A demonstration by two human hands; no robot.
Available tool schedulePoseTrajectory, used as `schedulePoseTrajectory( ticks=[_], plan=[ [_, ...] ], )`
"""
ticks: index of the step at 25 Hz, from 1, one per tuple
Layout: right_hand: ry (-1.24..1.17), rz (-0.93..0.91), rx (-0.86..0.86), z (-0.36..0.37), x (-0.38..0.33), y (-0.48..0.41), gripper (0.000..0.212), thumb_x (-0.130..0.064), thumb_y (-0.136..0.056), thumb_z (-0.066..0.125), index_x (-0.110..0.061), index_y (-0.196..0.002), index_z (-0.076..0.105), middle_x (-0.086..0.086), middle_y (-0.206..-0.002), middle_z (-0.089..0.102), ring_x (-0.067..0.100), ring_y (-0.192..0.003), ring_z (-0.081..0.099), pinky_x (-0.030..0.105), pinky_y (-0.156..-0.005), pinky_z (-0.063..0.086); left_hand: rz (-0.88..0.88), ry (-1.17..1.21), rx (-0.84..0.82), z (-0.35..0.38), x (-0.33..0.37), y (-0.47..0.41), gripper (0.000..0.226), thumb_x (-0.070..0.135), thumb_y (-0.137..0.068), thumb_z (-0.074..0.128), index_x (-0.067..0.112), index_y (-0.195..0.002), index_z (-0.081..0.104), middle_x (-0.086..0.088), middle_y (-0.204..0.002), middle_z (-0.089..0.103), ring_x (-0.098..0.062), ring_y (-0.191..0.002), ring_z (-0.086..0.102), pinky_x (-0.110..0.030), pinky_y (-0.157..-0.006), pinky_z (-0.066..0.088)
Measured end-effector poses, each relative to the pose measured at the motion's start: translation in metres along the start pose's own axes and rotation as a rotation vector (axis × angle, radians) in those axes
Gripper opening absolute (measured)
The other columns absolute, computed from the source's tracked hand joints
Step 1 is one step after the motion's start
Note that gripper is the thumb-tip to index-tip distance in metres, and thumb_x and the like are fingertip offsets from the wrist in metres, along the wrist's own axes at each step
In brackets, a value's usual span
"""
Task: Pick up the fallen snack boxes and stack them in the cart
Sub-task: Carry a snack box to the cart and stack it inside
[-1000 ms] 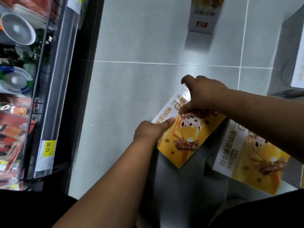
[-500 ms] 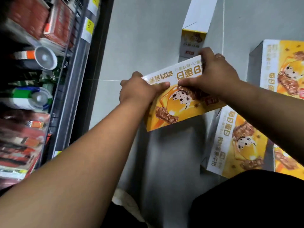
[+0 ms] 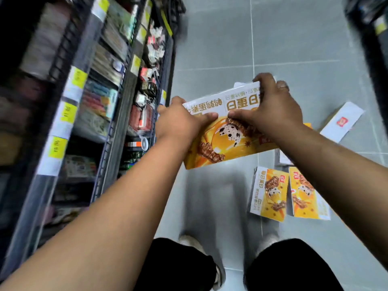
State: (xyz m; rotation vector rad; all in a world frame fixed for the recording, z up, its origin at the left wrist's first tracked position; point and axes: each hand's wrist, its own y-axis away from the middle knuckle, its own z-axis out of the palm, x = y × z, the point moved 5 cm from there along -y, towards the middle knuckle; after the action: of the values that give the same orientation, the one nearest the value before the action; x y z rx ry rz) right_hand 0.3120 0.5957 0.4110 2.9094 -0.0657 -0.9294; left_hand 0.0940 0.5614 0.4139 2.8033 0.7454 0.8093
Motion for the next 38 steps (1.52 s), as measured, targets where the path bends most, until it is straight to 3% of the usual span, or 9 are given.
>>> schedulePoseTrajectory(
  ticks=[8, 17, 21, 28, 38],
  plan=[
    [0.008, 0.154, 0.242, -0.263, -0.082, 0.105, 0.086, -0.07, -0.055, 0.076, -0.037, -0.125, 0.039, 0.011, -0.124, 0.05, 0.037, -0.107, 0.057, 0.044, -0.083, 0.047, 0.215, -0.001, -0.022, -0.183, 0.168, 0.137, 0.088, 0.076, -0.057, 0.073, 0.031, -0.128, 0.048, -0.009, -0.125, 0.047, -0.035, -0.104, 0.061, -0.037, -0.089, 0.048],
    [0.052, 0.342, 0.664, -0.431, -0.103, 0.261, 0.088, -0.073, -0.057, 0.074, -0.034, -0.127, 0.036, 0.013, -0.126, 0.046, 0.037, -0.108, 0.054, 0.043, -0.082, 0.046, 0.747, 0.019, -0.014, -0.271, 0.294, 0.266, 0.088, 0.08, -0.057, 0.07, 0.033, -0.128, 0.047, -0.009, -0.126, 0.047, -0.035, -0.105, 0.059, -0.039, -0.089, 0.047],
    [0.1, 0.494, 0.818, -0.487, -0.105, 0.355, 0.088, -0.075, -0.058, 0.071, -0.035, -0.127, 0.034, 0.012, -0.126, 0.044, 0.036, -0.104, 0.056, 0.039, -0.074, 0.045, 0.947, 0.07, -0.092, -0.287, 0.334, 0.344, 0.087, 0.081, -0.056, 0.068, 0.034, -0.126, 0.046, -0.008, -0.122, 0.048, -0.033, -0.103, 0.059, -0.039, -0.085, 0.049],
    [0.215, 0.779, 0.993, -0.55, -0.087, 0.544, 0.094, -0.07, -0.061, 0.073, -0.031, -0.135, 0.029, 0.015, -0.129, 0.039, 0.039, -0.106, 0.055, 0.041, -0.081, 0.046, 1.282, 0.157, -0.29, -0.276, 0.382, 0.518, 0.083, 0.077, -0.053, 0.073, 0.035, -0.121, 0.049, -0.006, -0.117, 0.048, -0.03, -0.102, 0.058, -0.041, -0.088, 0.051],
    [0.282, 1.092, 1.179, -0.581, -0.048, 0.861, 0.092, -0.07, -0.063, 0.071, -0.029, -0.135, 0.029, 0.017, -0.13, 0.04, 0.039, -0.104, 0.055, 0.039, -0.075, 0.044, 1.593, 0.15, -0.518, -0.237, 0.348, 0.836, 0.092, 0.082, -0.053, 0.069, 0.034, -0.128, 0.046, -0.009, -0.126, 0.045, -0.035, -0.108, 0.056, -0.045, -0.087, 0.051]
  ],
)
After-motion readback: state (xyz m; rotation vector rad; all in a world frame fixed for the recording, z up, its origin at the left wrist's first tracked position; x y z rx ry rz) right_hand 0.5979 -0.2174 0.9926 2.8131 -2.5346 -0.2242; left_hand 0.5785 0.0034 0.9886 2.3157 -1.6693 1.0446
